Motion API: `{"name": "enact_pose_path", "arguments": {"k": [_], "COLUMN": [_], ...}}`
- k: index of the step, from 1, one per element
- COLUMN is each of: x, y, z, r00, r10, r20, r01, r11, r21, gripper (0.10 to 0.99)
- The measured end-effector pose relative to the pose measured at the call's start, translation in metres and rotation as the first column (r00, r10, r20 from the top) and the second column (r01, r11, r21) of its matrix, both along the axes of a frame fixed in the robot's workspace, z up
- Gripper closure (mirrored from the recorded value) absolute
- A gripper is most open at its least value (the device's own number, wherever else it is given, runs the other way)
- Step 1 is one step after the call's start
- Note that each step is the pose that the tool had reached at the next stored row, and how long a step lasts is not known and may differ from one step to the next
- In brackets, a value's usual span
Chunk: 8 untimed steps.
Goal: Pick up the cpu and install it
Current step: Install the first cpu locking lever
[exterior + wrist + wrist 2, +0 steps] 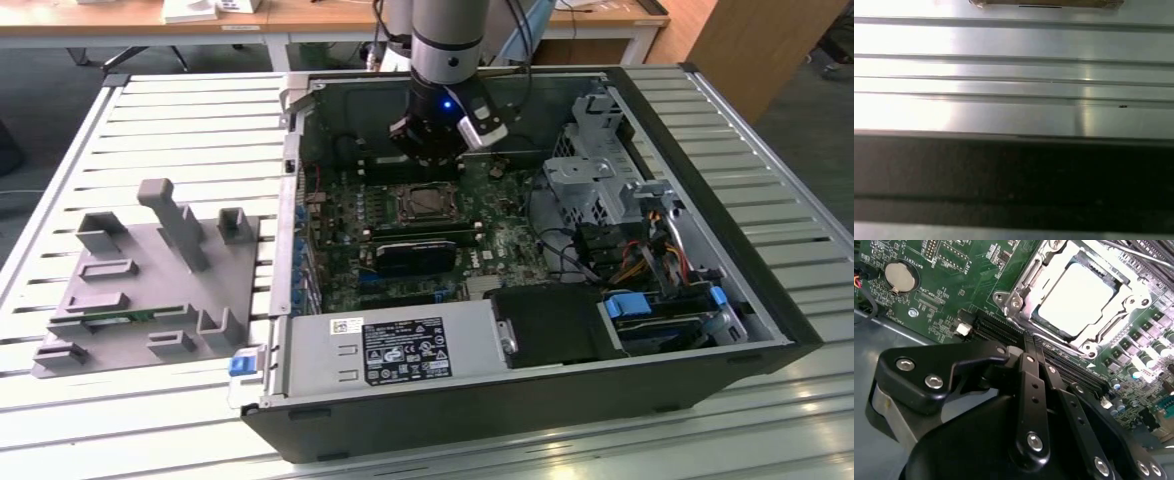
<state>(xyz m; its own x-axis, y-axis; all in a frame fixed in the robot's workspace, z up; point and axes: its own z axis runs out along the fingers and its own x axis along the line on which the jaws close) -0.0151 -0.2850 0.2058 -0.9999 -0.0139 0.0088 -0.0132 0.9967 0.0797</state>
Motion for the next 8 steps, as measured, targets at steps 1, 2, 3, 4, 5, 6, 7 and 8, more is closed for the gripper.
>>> {"name": "enact_pose_path", "arguments": {"k": [1,2,3,4,5,6,7,8], "x": [0.0,0.0,0.0002,0.0003,0.0005,0.0006,0.0009,0.0011], "y": [-0.0001,-0.0004,-0.0008,-0.001,-0.0014,-0.0018,-0.0022,-0.0026], "z": [0.0001,0.0001,0.0001,0.0001,0.0001,0.0001,0.0001,0.0001], "r00": [1.0,1.0,1.0,1.0,1.0,1.0,1.0,1.0], "r10": [0.0,0.0,0.0,0.0,0.0,0.0,0.0,0.0], "r20": [-0.0001,-0.0002,-0.0002,-0.0001,-0.0001,-0.0001,-0.0001,-0.0001], "r01": [0.0,0.0,0.0,0.0,0.0,0.0,0.0,0.0], "r11": [1.0,1.0,1.0,1.0,1.0,1.0,1.0,1.0], "r21": [0.0,-0.001,-0.001,-0.001,-0.001,-0.001,-0.001,-0.001], "gripper": [0.98,0.98,0.98,0.98,0.98,0.98,0.98,0.98]}}
